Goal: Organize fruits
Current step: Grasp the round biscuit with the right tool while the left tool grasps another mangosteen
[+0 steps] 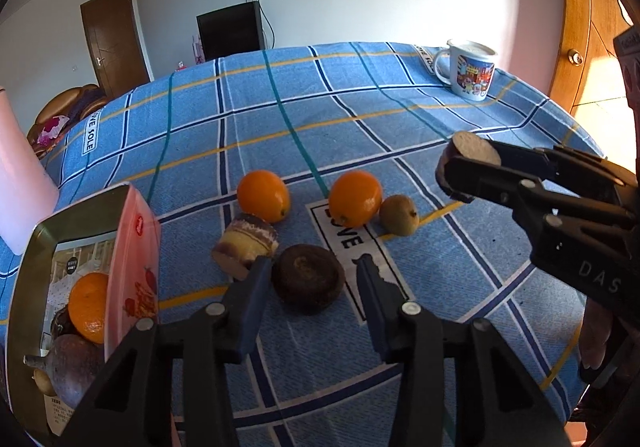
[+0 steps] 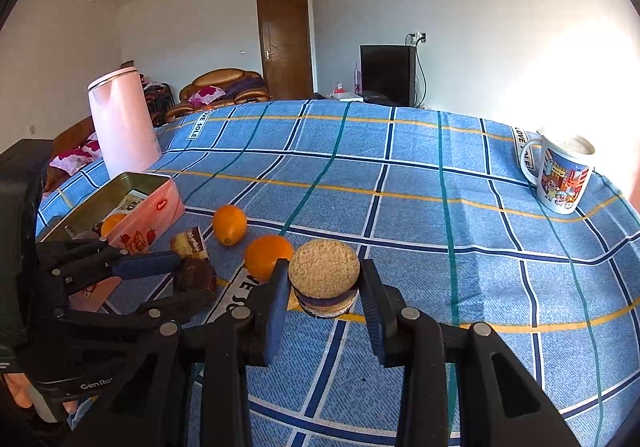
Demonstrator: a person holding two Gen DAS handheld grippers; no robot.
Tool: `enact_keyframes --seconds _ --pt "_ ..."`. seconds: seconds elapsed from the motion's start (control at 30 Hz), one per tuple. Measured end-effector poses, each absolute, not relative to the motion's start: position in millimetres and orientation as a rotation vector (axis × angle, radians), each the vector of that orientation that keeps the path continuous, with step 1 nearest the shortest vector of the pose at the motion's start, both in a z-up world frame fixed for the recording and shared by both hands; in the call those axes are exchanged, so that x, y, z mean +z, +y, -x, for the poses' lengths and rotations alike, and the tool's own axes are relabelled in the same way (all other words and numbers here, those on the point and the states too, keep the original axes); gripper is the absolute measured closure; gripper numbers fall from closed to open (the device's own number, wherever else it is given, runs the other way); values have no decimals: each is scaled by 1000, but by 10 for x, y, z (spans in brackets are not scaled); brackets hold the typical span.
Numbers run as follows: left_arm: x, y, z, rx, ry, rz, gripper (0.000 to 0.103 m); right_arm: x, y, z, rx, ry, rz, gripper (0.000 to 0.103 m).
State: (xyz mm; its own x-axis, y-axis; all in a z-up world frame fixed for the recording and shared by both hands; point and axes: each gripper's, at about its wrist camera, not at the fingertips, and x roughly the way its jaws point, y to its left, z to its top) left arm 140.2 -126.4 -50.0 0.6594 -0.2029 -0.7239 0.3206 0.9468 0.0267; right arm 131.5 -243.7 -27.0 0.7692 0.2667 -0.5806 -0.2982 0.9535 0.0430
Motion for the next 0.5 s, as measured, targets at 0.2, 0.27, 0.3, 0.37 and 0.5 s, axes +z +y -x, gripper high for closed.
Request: enact_keyframes --seconds 0.2,0.27,0.3,0.37,0.5 --pt "-570 -1364 -1513 -281 841 -190 62 -287 -2418 -1353 325 637 58 67" --pt "-582 -1359 -1544 -287 853 -180 63 -310 -2413 -1393 332 660 55 67" --pt "-583 -1354 -1545 -290 853 -177 63 -316 -2417 -1399 334 662 54 67" --pt "-576 -1345 -1531 -293 848 -174 64 -316 -2425 -1398 336 660 48 67" --pt "-504 -1308 -1470 -304 800 -160 64 -292 -2465 -1354 347 636 28 67"
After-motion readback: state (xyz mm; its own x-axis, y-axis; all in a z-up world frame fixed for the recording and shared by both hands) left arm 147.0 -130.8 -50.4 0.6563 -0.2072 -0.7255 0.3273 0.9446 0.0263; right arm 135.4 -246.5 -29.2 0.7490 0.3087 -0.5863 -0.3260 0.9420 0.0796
